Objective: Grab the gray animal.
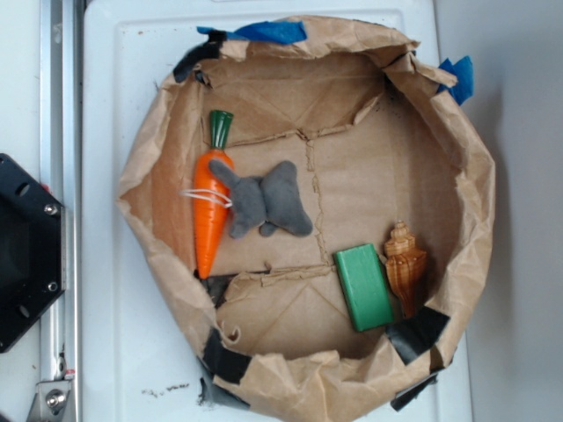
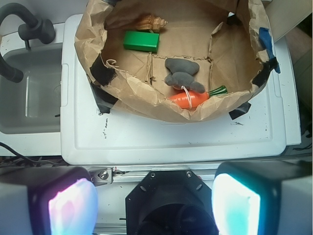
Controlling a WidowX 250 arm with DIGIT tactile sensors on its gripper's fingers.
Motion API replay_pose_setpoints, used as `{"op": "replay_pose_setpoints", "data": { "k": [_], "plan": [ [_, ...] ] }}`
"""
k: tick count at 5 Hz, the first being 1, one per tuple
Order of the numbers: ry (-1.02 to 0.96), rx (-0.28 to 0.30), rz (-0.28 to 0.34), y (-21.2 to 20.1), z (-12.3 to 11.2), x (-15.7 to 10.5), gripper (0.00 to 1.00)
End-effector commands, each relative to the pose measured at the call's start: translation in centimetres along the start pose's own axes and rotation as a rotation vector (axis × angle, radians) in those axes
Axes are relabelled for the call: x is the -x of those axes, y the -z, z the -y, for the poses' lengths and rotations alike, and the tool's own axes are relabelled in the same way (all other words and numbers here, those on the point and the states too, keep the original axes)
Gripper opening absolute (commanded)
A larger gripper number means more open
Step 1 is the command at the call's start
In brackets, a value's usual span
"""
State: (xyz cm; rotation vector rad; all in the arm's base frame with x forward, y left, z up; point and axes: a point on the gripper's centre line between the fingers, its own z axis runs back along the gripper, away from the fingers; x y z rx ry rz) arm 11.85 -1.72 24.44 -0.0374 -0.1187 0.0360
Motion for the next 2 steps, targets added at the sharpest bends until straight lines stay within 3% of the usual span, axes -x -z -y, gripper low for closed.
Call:
{"op": "replay_pose_setpoints", "data": {
  "k": [1, 2],
  "plan": [
    [0.000, 0.000, 0.000, 0.0, 0.0, 0.0, 1.00],
    [0.014, -0.002, 0.020, 1.1, -1.4, -4.4, 1.00]
  ]
}}
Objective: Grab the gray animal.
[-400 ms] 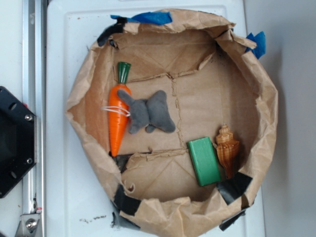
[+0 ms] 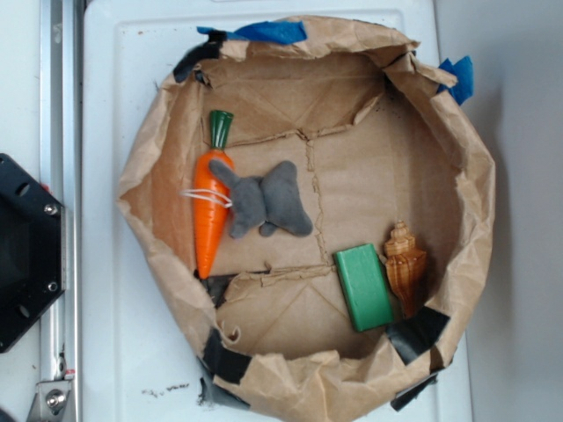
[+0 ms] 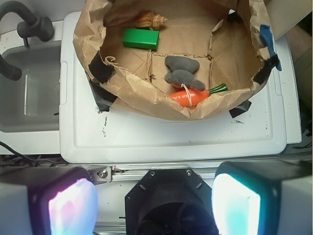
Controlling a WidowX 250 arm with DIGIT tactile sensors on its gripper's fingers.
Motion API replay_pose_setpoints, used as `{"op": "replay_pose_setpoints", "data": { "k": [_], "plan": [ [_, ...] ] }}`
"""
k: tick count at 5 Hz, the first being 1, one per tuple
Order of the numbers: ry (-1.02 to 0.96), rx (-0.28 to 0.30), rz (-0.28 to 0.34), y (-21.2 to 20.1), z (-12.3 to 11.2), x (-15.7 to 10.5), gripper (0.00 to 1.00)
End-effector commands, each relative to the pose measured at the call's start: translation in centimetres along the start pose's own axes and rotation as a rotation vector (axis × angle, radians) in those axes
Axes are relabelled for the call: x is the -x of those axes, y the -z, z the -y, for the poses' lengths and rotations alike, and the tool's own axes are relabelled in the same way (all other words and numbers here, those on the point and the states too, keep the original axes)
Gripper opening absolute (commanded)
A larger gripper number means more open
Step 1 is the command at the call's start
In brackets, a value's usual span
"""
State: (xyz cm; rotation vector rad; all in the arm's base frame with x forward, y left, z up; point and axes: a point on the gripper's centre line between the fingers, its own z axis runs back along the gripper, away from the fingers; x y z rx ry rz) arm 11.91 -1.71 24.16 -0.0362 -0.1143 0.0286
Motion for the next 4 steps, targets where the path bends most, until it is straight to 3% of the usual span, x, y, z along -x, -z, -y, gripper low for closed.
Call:
{"op": "replay_pose_setpoints", "data": {
  "k": [1, 2, 4],
  "plan": [
    [-0.001, 0.000, 0.015, 2.0, -2.5, -6.9, 1.00],
    [0.007, 0.008, -0.031, 3.8, -3.6, -9.2, 1.00],
    [0.007, 0.008, -0.031, 3.8, -3.6, -9.2, 1.00]
  ]
}}
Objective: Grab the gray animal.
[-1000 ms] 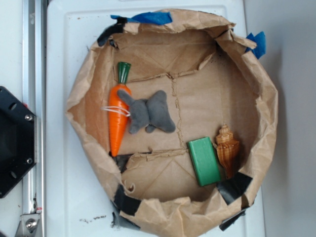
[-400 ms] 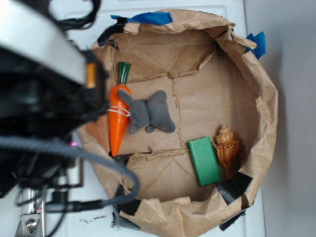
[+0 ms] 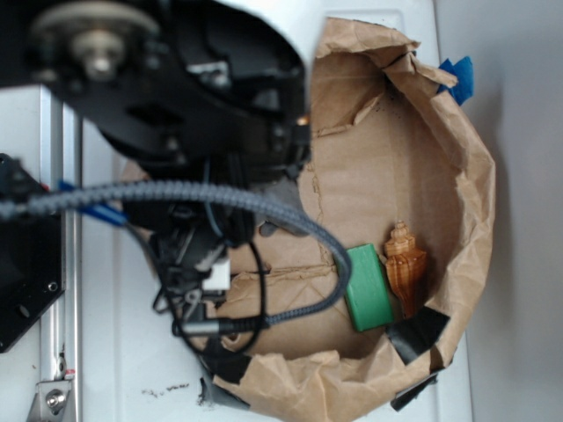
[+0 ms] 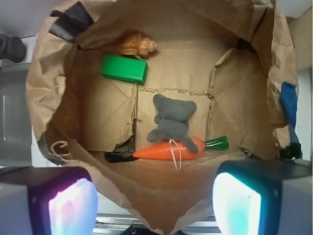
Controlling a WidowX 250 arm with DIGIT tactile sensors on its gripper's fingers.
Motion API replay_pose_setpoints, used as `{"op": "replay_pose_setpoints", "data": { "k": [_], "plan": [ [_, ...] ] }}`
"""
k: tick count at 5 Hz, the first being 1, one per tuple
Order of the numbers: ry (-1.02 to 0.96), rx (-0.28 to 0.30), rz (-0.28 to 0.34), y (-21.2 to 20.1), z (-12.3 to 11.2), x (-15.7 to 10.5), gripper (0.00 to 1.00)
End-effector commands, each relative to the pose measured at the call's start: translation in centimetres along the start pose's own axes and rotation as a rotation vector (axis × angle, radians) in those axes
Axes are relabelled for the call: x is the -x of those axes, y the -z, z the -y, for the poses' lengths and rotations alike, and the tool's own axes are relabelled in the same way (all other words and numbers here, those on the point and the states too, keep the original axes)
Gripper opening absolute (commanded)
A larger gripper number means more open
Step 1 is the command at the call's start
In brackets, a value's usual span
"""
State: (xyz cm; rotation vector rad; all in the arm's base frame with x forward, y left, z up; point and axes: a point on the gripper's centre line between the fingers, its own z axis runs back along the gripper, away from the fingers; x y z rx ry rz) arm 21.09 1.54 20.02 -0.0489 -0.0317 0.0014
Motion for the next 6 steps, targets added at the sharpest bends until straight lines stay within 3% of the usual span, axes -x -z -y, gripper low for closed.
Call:
{"op": "replay_pose_setpoints", "data": {
  "k": [1, 2, 4, 6],
  "plan": [
    [-0.018, -0.005, 0.052, -1.3, -0.4, -0.3, 1.00],
    [-0.017, -0.044, -0.013, 3.7, -0.8, -0.7, 1.00],
    [-0.093, -0.047, -0.026, 11.9, -1.5, 0.7, 1.00],
    [-0.100, -0.016, -0.039, 14.5, -2.2, 0.1, 1.00]
  ]
}}
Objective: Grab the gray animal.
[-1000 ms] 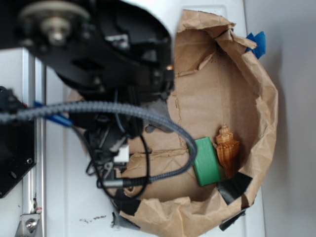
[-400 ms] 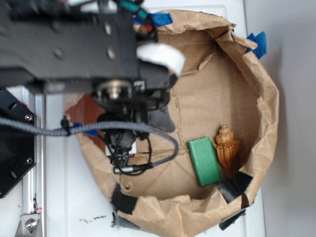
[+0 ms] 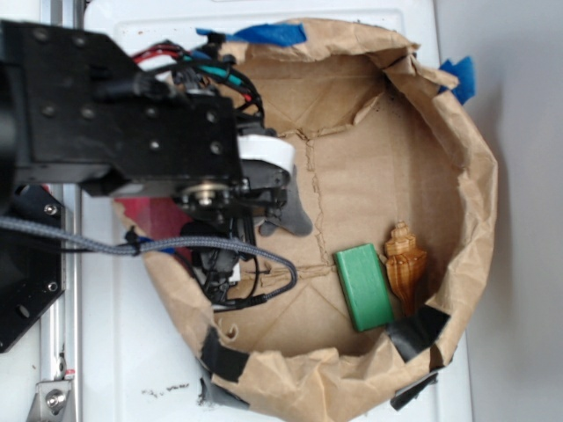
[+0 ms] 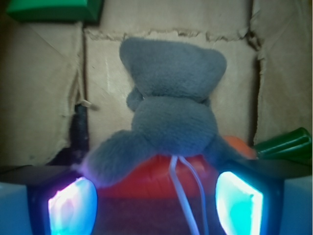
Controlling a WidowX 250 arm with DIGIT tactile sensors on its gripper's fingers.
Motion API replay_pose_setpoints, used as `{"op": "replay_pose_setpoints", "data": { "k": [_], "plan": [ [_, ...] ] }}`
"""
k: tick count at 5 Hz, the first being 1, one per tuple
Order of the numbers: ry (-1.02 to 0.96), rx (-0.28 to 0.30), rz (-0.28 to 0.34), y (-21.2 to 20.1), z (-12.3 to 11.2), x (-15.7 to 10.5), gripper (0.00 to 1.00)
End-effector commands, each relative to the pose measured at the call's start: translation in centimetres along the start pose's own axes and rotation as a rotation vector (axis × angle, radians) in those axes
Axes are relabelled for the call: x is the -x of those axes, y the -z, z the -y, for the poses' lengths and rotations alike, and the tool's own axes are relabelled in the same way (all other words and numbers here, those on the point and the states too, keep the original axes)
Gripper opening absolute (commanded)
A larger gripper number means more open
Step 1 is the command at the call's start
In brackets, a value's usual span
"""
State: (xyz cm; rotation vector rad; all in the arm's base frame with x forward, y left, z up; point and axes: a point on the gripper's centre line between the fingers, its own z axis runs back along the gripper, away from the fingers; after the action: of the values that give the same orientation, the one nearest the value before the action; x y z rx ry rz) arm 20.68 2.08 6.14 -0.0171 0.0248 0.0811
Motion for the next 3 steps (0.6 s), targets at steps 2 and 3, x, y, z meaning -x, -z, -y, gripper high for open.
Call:
{"op": "replay_pose_setpoints", "data": {
  "k": [2, 3],
  "plan": [
    [-0.028, 0.022, -0.001, 0.9, -1.3, -2.5, 1.00],
    [-0.044, 0.020, 0.031, 0.2, -2.5, -3.7, 1.00]
  ]
}}
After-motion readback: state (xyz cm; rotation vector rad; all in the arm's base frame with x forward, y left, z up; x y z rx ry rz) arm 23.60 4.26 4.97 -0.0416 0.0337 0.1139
